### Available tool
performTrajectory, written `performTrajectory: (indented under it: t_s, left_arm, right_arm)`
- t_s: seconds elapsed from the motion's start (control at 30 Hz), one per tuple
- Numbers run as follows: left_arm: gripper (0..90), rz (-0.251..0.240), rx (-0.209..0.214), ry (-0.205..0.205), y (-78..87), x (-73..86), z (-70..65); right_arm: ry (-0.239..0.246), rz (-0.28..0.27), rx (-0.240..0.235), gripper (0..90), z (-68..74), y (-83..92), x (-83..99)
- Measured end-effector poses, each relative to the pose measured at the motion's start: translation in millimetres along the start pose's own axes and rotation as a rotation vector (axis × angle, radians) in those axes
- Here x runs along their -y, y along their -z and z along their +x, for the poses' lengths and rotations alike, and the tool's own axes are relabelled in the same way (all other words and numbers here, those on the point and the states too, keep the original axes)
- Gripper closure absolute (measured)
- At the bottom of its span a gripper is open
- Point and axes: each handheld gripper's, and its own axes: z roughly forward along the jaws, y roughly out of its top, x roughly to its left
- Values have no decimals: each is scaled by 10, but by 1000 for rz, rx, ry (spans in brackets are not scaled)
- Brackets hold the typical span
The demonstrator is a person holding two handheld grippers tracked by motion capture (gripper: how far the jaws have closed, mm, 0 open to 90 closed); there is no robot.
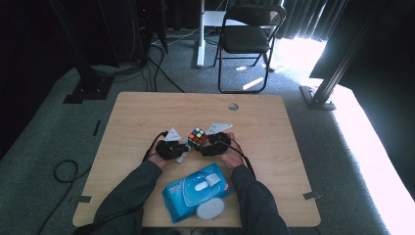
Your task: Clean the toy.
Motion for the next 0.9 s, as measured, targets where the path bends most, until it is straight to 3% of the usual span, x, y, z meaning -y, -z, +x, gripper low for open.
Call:
performTrajectory:
  t_s: [0.17,0.57,0.9]
  left_arm:
    - [846,-27,-15,38,44,9,78]
    - [847,-13,-15,14,10,18,40]
    - [847,-31,26,3,-50,8,-87]
  right_arm:
    - [3,3,-5,341,-5,10,3]
    - [-4,-1,-5,341,-10,1,0]
    - [-19,-12,-8,341,14,-24,-44]
